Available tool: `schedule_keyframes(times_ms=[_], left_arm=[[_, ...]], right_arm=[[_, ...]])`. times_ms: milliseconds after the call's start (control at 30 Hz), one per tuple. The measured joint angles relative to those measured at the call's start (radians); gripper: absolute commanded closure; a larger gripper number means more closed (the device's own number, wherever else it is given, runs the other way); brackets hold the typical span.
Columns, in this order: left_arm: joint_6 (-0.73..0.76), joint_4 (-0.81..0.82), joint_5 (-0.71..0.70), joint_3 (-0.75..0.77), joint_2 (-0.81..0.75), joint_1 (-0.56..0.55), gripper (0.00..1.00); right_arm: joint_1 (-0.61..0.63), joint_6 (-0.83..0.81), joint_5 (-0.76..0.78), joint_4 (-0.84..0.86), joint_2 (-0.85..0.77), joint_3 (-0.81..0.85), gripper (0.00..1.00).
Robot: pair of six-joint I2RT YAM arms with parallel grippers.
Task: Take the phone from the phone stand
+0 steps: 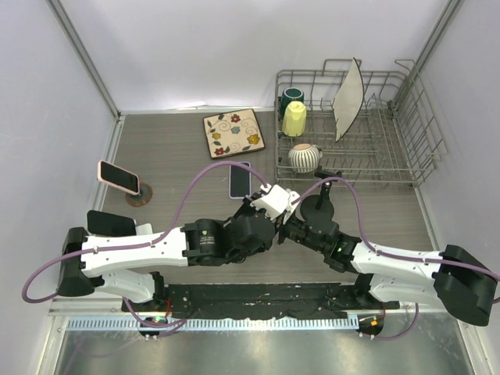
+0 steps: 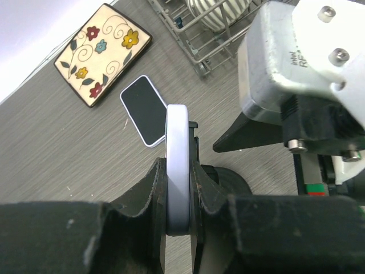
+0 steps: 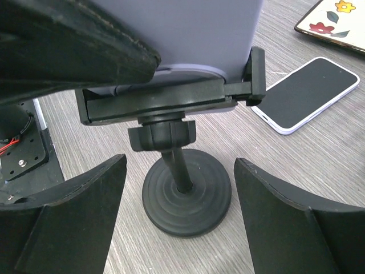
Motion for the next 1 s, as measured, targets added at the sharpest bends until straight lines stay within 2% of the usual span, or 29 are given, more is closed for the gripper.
schedule_keyframes(times_ms=[233,333,367,533,567,667,1000], left_arm=[[-0.002,0.008,0.017,0.000,-0.001,0.000,1.00],[-0.006,0.008,0.026,-0.003,-0.006,0.000,1.00],[-0.010,0.008,0.031,-0.005,-0.010,0.000,1.00],[-0.019,0.009,0.047,-0.011,-0.026,0.005,1.00],[-0.020,0.009,0.048,-0.013,-0.028,0.006,1.00],[-0.019,0.014,0.052,-0.016,-0.032,0.008,1.00],[-0.023,0.014,0.045,-0.023,-0.043,0.012,1.00]], right_arm=[[0.000,-0.007,0.003,0.059,0.045,0.001,0.34],[0.000,-0.013,0.008,0.077,0.064,0.002,0.44],[0.000,-0.015,0.014,0.082,0.067,0.002,0.51],[0.005,-0.023,0.019,0.093,0.071,0.005,0.70],[0.005,-0.022,0.019,0.095,0.072,0.005,0.81],[0.013,-0.021,0.012,0.102,0.074,0.007,1.00],[0.020,-0.031,0.042,0.102,0.074,0.007,0.99]])
